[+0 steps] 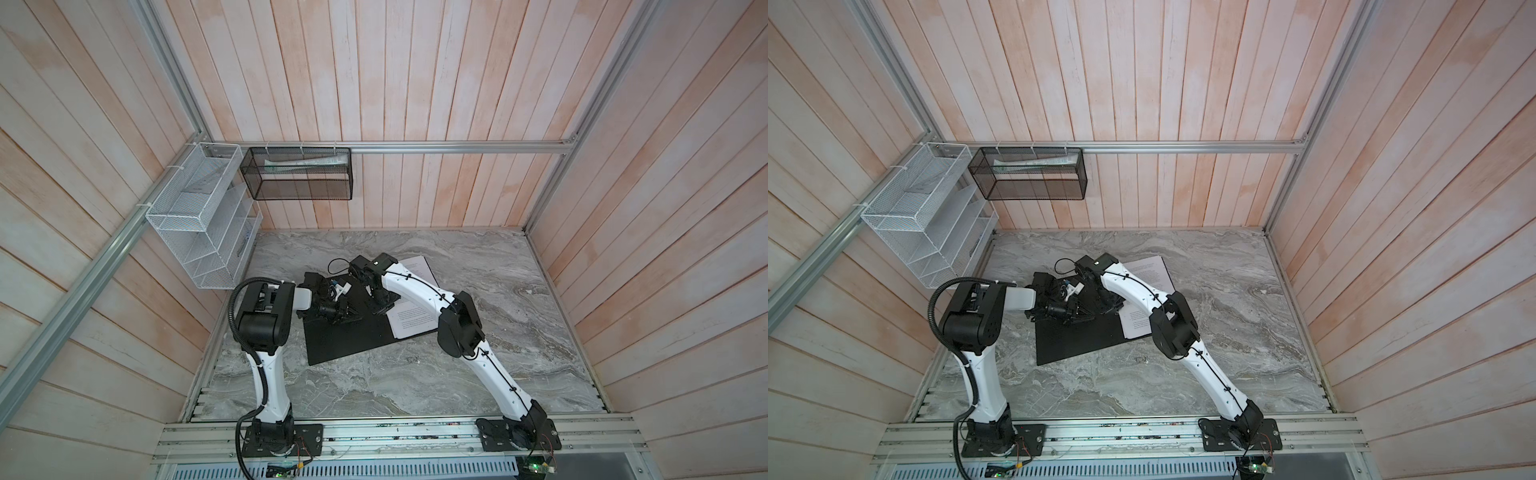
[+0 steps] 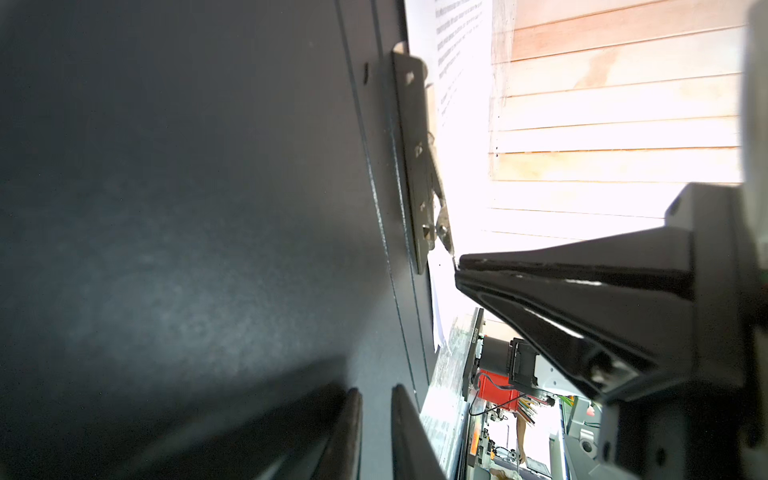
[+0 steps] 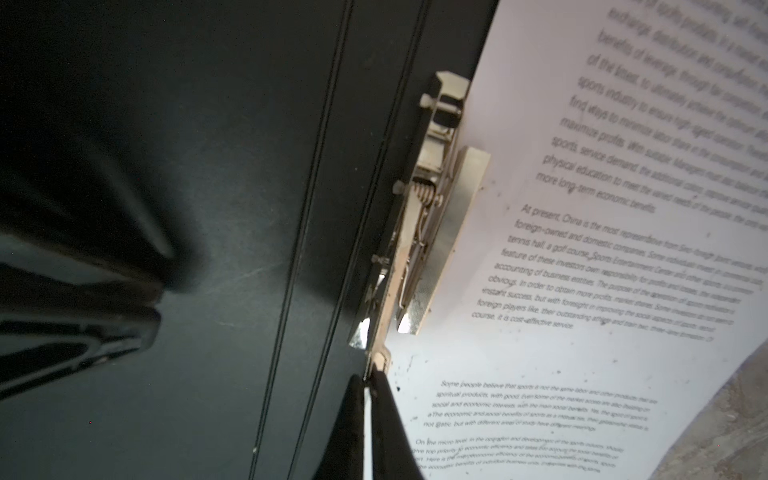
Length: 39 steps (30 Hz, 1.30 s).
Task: Put the files into the folder
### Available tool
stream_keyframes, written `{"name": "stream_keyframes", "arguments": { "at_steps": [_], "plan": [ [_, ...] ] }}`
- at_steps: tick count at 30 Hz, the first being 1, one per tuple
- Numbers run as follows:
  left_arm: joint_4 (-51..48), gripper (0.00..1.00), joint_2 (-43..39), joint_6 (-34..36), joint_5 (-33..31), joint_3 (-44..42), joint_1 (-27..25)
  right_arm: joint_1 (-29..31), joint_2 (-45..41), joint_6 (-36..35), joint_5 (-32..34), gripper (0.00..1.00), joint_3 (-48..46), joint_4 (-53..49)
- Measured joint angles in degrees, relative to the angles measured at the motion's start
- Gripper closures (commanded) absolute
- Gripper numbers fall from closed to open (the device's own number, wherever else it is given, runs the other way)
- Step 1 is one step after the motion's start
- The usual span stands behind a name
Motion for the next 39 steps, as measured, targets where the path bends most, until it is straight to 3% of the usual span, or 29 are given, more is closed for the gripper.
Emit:
{"name": "stream_keyframes", "arguments": {
  "at_steps": [26, 39],
  "plan": [
    [0.02, 0.82, 0.07, 0.07, 0.04, 0.11, -0.15, 0.28, 1.57, 0.0, 2.03, 0.93, 0.07, 0.0],
    [0.0, 0.82, 0.07, 0.15, 0.04, 0.11, -0.15, -0.2, 1.99, -0.02, -0.15, 0.93, -0.02, 0.17]
  ]
}}
